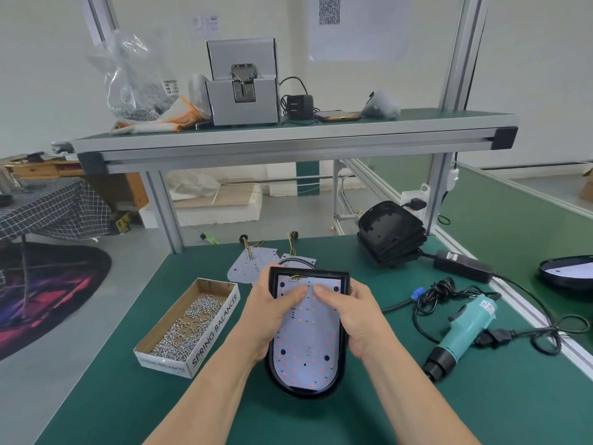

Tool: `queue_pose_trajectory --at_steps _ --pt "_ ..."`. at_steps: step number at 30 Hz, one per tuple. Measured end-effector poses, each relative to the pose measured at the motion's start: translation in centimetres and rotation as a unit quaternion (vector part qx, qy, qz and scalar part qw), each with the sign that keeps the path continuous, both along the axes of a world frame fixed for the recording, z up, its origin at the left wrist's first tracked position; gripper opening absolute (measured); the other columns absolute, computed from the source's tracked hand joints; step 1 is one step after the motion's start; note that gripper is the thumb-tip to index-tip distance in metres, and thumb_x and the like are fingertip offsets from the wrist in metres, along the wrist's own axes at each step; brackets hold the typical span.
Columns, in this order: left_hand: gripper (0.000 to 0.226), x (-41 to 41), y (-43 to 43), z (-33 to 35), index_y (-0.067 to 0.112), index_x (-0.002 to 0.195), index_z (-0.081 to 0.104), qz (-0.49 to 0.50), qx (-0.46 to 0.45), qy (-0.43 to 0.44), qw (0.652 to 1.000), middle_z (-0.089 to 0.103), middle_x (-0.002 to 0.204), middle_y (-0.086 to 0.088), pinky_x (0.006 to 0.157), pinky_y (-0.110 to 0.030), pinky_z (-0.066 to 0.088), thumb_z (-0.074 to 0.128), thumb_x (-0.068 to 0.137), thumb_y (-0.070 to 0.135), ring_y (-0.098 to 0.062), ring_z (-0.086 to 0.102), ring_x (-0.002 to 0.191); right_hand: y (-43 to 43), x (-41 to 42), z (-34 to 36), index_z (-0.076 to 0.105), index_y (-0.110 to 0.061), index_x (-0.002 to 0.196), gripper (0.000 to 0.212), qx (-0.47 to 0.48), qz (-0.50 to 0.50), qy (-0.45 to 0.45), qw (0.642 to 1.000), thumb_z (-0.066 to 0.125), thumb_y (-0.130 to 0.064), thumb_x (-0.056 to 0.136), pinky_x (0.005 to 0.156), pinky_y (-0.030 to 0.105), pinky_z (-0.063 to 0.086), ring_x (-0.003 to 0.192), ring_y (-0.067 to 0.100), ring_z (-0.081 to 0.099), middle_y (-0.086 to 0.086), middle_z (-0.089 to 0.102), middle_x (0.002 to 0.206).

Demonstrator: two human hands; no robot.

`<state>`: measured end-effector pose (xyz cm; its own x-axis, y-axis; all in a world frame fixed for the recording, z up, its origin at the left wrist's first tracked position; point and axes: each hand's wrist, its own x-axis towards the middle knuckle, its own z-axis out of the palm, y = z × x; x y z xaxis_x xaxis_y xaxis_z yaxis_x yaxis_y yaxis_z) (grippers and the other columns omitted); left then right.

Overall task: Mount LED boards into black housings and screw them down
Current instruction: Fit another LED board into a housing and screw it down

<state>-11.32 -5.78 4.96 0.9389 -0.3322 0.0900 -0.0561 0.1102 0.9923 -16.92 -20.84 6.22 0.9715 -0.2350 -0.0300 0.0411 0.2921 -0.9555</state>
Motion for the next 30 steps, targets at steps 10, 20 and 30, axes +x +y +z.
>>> queue_pose_trajectory --at_steps 10,20,30 --pt "0.031 -0.8 -0.7 -2.3 0.011 0.119 0.057 0.025 -0.027 0.074 0.997 0.074 0.109 -0.014 0.077 -0.043 0.062 0.069 0.091 0.003 -0.032 0.073 0.098 -1.1 1.0 -1.5 0.070 0.005 0.108 0.020 0.015 0.031 0.104 0.994 0.070 -0.001 0.089 0.077 0.040 0.061 0.082 0.031 0.072 0.023 0.075 0.104" --pt "0.032 -0.8 -0.9 -3.9 0.016 0.118 0.058 0.035 0.003 0.092 0.995 0.074 0.108 -0.008 0.072 -0.035 0.060 0.063 0.092 -0.002 -0.027 0.073 0.097 -1.1 1.0 -3.7 0.072 0.001 0.102 0.014 -0.003 0.009 0.139 0.990 0.071 -0.007 0.090 0.088 0.051 0.059 0.089 0.036 0.074 0.019 0.077 0.098" --pt "0.039 1.0 0.7 -3.6 0.011 0.112 0.060 0.074 0.299 0.066 0.949 0.067 0.110 0.000 0.092 -0.040 0.053 0.059 0.095 0.047 -0.023 0.066 0.103 -0.3 0.1 -7.5 0.070 -0.004 0.093 0.005 -0.134 -0.069 0.132 0.980 0.072 -0.005 0.088 0.082 0.049 0.058 0.081 0.028 0.070 0.015 0.076 0.093"
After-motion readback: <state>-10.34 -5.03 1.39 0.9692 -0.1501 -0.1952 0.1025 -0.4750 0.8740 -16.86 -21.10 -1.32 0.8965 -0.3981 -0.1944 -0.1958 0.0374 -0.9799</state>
